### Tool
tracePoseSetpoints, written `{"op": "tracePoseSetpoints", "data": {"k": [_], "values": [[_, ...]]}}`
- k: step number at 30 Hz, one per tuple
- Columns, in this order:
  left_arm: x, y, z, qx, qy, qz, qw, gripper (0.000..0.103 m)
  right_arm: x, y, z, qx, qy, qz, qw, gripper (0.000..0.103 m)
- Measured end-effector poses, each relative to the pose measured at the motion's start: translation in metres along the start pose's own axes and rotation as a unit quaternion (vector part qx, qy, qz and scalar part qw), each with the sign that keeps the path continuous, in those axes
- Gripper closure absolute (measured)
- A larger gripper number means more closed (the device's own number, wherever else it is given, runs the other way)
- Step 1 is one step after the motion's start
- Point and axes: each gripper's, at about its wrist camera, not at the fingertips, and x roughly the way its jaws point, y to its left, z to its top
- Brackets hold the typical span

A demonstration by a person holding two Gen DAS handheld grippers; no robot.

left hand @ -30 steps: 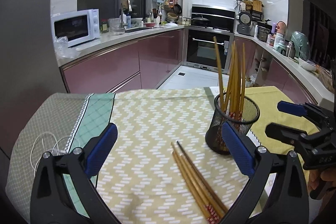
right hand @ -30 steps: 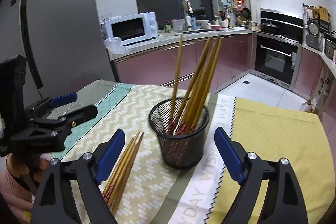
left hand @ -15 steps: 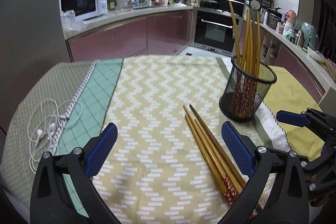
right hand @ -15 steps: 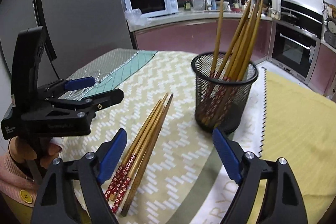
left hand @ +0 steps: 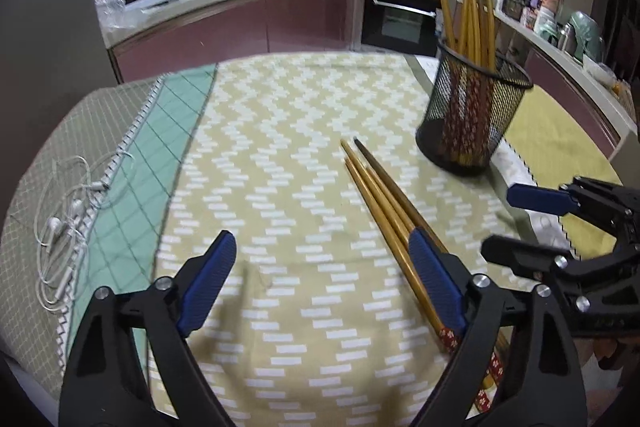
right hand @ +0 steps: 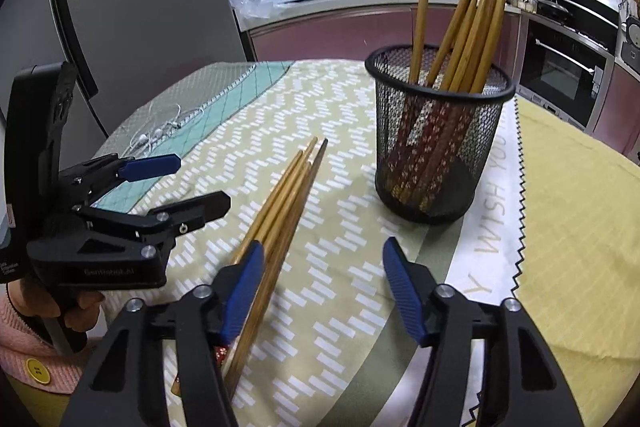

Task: Organize utensils
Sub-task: 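Withdraw both open tools and move them over the remaining chopsticks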

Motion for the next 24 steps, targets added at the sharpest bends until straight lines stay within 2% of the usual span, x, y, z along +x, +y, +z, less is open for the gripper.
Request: {"op": "tracePoseSetpoints", "data": {"k": [2, 8, 11, 19, 24], "values": [[0.006, -0.003, -0.002, 0.007, 0.012, -0.001, 0.9999, 0.022, 0.004, 0.001, 0.0, 0.0, 0.009, 0.0, 1.0, 0.053], [0.014, -0.01, -0.006, 0.019, 0.024, -0.009, 0.9995, 0.024, 0.013, 0.011, 0.003, -0.017, 0.023, 0.009, 1.0, 0.056], [0.017, -0.01, -0.007, 0.023, 0.03, -0.007, 0.9993, 0.028, 0.019, 0.016, 0.004, -0.027, 0.033, 0.009, 0.999, 0.062], [0.02, -0.004, -0.009, 0.021, 0.036, -0.011, 0.9991, 0.028, 0.027, 0.016, 0.007, -0.029, 0.047, 0.009, 0.998, 0.063], [0.02, -0.007, -0.005, 0.025, 0.037, -0.032, 0.9985, 0.028, 0.026, 0.012, 0.01, -0.029, 0.053, -0.003, 0.998, 0.065]]}}
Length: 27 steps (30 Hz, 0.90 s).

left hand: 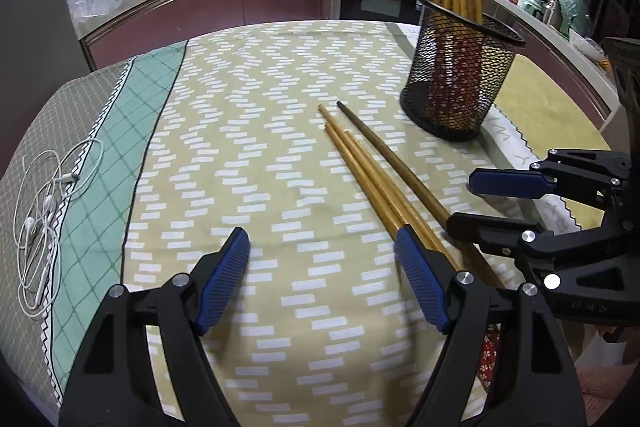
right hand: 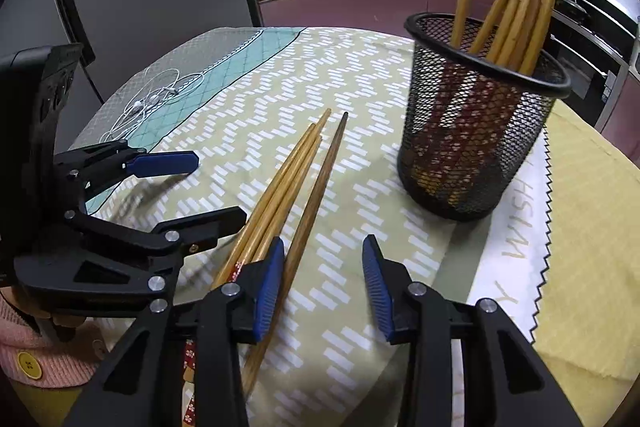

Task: Organize utensils
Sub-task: 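Withdraw both open tools and move them over the remaining chopsticks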

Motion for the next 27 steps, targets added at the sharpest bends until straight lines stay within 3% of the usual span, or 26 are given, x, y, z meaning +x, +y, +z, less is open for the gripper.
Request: {"op": "tracePoseSetpoints", "data": {"k": [15, 18, 21, 24, 27], "values": [[0.008, -0.005, 0.006, -0.002, 0.006, -0.022, 0.9997, 0.028, -0.004, -0.01, -0.001, 0.01, 0.003, -0.003, 1.0, 0.068], [0.009, -0.003, 0.007, -0.005, 0.007, -0.02, 0.9998, 0.034, -0.003, -0.01, -0.001, 0.011, 0.003, -0.004, 1.0, 0.068], [0.011, 0.0, 0.008, 0.003, 0.016, 0.003, 0.9999, 0.052, -0.002, -0.009, -0.002, 0.007, 0.004, -0.004, 1.0, 0.068], [0.009, 0.003, 0.009, 0.004, 0.018, -0.001, 0.9998, 0.052, -0.001, -0.009, -0.002, 0.003, 0.006, -0.004, 1.0, 0.068], [0.005, 0.003, 0.011, -0.01, 0.01, -0.03, 0.9995, 0.051, 0.002, -0.007, -0.002, 0.002, 0.006, -0.005, 1.0, 0.068]]}}
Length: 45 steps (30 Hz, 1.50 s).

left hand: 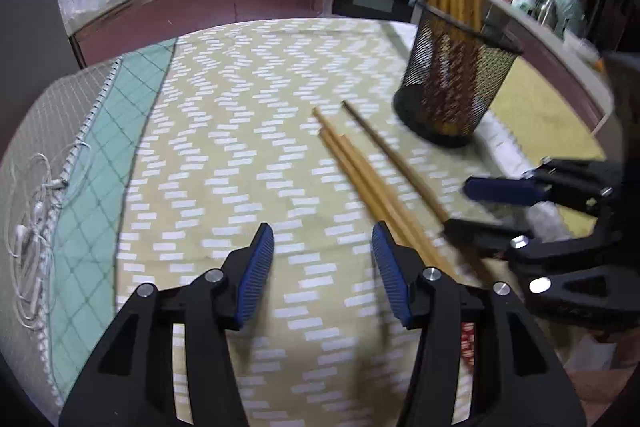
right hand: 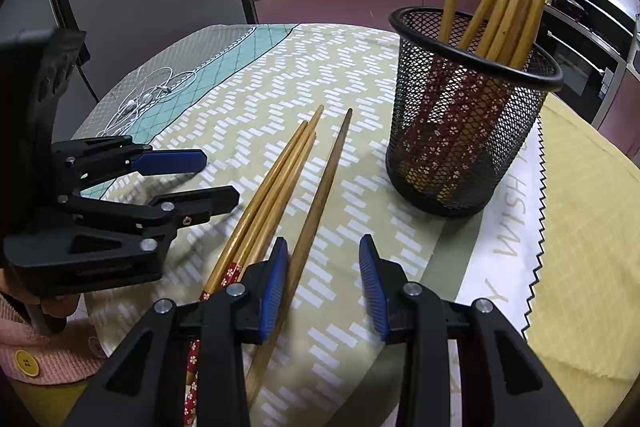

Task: Organize utensils
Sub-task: 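Withdraw both open tools and move them over the remaining chopsticks, then grasp one chopstick with the left tool while the right tool grasps another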

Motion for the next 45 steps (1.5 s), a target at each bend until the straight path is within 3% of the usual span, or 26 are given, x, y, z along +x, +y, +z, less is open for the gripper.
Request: {"op": "tracePoseSetpoints", "data": {"k": [8, 19, 27, 36, 45], "values": [[0.007, -0.013, -0.001, 0.013, 0.005, -0.008, 0.9999, 0.043, 0.002, -0.001, -0.001, 0.003, 0.0, 0.003, 1.0, 0.068], [0.005, 0.006, 0.0, 0.008, 0.022, -0.011, 0.9997, 0.072, 0.003, 0.0, 0.0, -0.008, 0.004, -0.004, 1.0, 0.074], [0.005, 0.012, 0.004, -0.006, 0.016, -0.023, 0.9996, 0.094, 0.012, -0.003, 0.01, 0.0, 0.006, -0.003, 1.0, 0.089], [0.007, 0.005, 0.002, 0.009, 0.018, -0.003, 0.9998, 0.092, 0.013, -0.009, 0.014, 0.018, 0.008, 0.012, 1.0, 0.094], [0.0, 0.007, 0.005, -0.007, 0.001, -0.01, 0.9999, 0.096, 0.002, -0.018, 0.011, 0.03, -0.007, 0.03, 0.999, 0.097]]}}
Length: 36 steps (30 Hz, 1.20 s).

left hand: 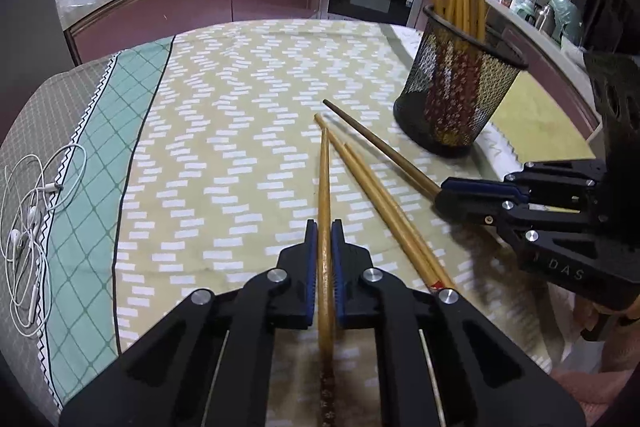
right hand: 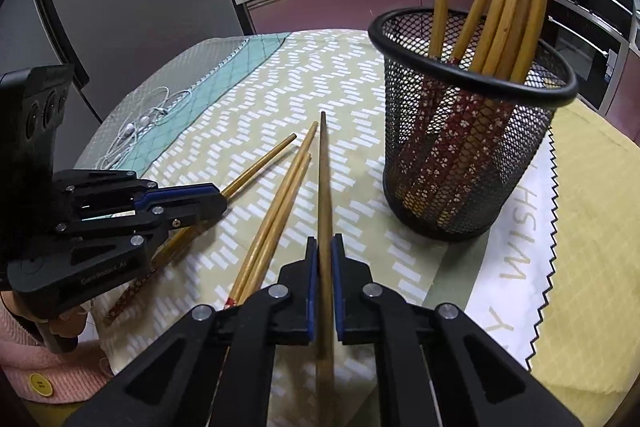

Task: Organize utensils
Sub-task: 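Grasp one chopstick with the left tool while the right tool grasps another, then lift both chopsticks upright and carry them above the black mesh holder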

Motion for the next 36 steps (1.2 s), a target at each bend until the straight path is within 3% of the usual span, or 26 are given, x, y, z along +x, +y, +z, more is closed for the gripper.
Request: {"op": "tracePoseSetpoints", "data": {"k": [12, 20, 36], "values": [[-0.061, -0.008, 0.026, -0.006, -0.066, -0.095, 0.9933, 0.096, -0.06, -0.005, 0.0, 0.012, -0.078, 0.075, 0.994, 0.097], [-0.097, -0.013, 0.041, -0.006, -0.106, -0.149, 0.9831, 0.096, -0.093, -0.013, 0.001, 0.016, -0.13, 0.079, 0.988, 0.097], [-0.129, -0.021, 0.091, -0.001, -0.18, -0.164, 0.9699, 0.096, -0.139, -0.029, 0.032, 0.004, -0.198, 0.038, 0.98, 0.097]]}}
